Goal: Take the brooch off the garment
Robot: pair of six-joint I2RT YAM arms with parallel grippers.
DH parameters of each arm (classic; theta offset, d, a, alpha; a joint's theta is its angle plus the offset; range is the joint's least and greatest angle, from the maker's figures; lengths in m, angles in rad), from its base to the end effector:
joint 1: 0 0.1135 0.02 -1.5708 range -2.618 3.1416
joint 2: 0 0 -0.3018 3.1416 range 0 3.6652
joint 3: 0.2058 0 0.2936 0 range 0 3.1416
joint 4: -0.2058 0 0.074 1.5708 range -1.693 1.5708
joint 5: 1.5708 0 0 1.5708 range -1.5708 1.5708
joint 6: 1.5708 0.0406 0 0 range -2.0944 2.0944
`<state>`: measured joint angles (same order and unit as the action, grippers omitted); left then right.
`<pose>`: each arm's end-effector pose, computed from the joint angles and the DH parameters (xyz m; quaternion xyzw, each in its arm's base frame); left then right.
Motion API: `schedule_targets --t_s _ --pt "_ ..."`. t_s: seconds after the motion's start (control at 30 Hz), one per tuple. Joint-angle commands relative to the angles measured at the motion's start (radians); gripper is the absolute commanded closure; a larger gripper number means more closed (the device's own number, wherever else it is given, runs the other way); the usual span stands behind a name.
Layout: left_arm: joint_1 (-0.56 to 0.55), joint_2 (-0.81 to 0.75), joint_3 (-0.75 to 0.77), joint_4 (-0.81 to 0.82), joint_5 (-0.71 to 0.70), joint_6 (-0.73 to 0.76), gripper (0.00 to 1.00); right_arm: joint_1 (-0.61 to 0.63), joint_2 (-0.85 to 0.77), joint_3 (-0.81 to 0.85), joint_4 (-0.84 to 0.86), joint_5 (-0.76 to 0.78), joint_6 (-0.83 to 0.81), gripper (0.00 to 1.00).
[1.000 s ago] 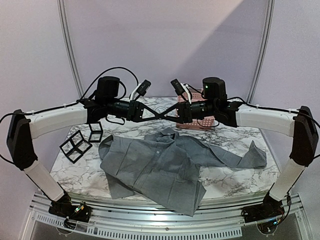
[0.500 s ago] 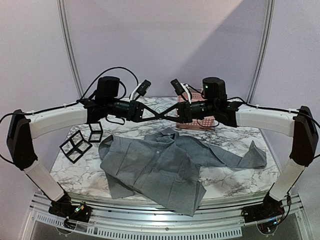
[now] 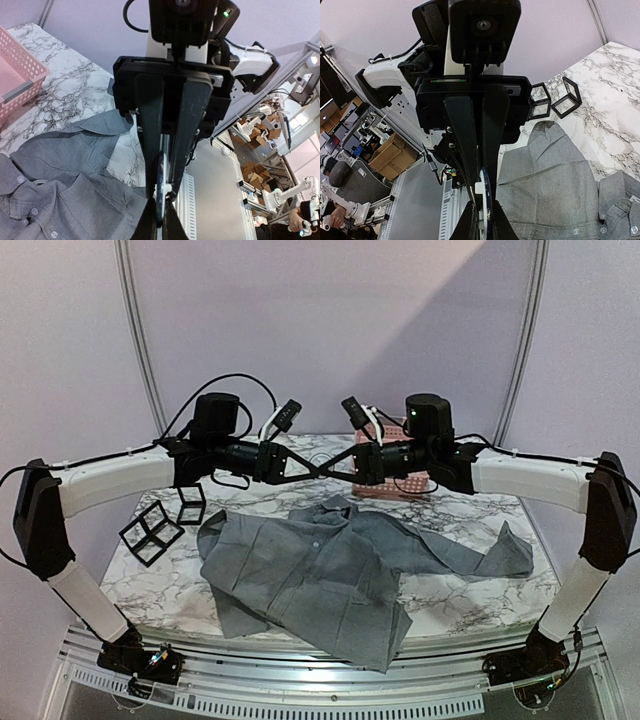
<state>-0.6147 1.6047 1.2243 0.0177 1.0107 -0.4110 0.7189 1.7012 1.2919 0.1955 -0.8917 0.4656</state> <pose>0.3141 -0.2638 0.3302 0.3468 0.6885 -0.5910 0.2375 0.3133 0.3162 0.3323 -0.3572 0.6626 0.5946 0.2824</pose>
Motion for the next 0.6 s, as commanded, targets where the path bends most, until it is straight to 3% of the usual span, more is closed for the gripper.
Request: schedule_targets --t_s 0.0,0.57 --pt "-0.008 -0.008 0.022 -0.015 0.003 0.027 1.0 0.002 0.036 0.048 -0.015 0.017 0.013 0.93" --pt "-0.012 -0.015 0.021 -0.054 0.0 0.038 1.0 -0.012 0.074 0.066 -0.036 0.093 0.075 0.99"
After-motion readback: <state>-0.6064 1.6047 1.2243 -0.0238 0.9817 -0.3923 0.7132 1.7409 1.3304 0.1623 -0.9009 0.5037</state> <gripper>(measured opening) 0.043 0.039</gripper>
